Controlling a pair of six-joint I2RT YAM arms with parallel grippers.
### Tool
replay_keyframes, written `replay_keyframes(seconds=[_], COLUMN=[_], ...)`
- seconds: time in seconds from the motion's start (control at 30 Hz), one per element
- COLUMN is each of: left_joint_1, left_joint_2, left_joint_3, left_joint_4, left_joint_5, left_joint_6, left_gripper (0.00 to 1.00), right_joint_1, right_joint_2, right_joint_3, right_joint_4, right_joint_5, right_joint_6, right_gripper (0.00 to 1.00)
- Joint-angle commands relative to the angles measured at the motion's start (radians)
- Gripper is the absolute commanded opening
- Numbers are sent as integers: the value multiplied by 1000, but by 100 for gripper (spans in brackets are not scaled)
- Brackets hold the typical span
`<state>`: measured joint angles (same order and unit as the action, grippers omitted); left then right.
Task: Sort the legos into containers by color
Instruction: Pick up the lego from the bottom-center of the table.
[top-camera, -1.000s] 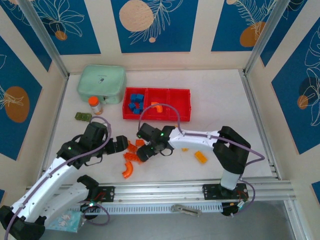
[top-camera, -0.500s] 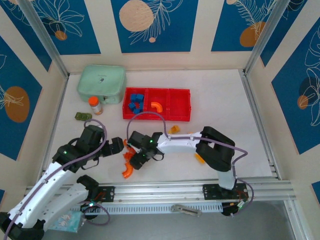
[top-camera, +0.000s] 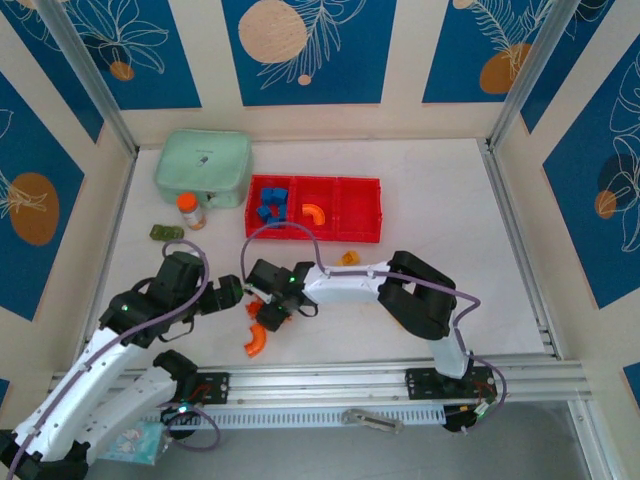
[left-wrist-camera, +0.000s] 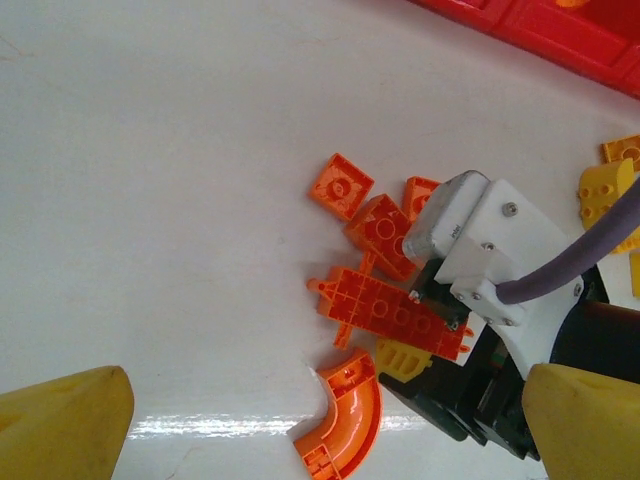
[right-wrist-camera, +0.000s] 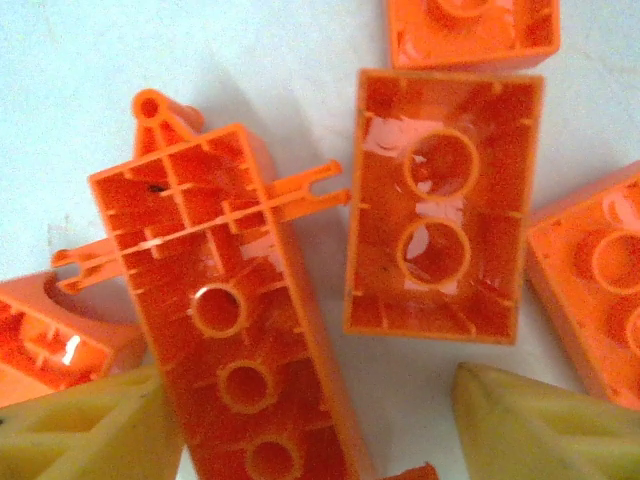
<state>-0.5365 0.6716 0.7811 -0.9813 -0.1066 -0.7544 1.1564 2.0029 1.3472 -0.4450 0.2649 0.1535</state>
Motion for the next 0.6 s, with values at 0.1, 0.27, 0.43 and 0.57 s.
replay_keyframes(seconds=[0.1, 0.27, 0.43, 0.57], left_joint_1=[10, 9, 9, 9], left_joint_2=[-10, -10, -9, -10], left_joint_3=[34, 41, 43, 47], left_joint_4=[-24, -26, -25, -24], left_joint_5=[-18, -19, -16, -12], left_joint_6=[-1, 1, 2, 3], left_gripper=[99, 99, 99, 99], right_joint_1=[-12, -12, -11, -13], right_joint_2=[30, 39, 36, 18], right_joint_3=[51, 63, 68, 62], right_joint_4=[-17, -22, -30, -34], right_joint_5=[-21, -39, -43, -38], right_joint_6=[-46, -61, -61, -47], right_gripper=[55, 45, 36, 29])
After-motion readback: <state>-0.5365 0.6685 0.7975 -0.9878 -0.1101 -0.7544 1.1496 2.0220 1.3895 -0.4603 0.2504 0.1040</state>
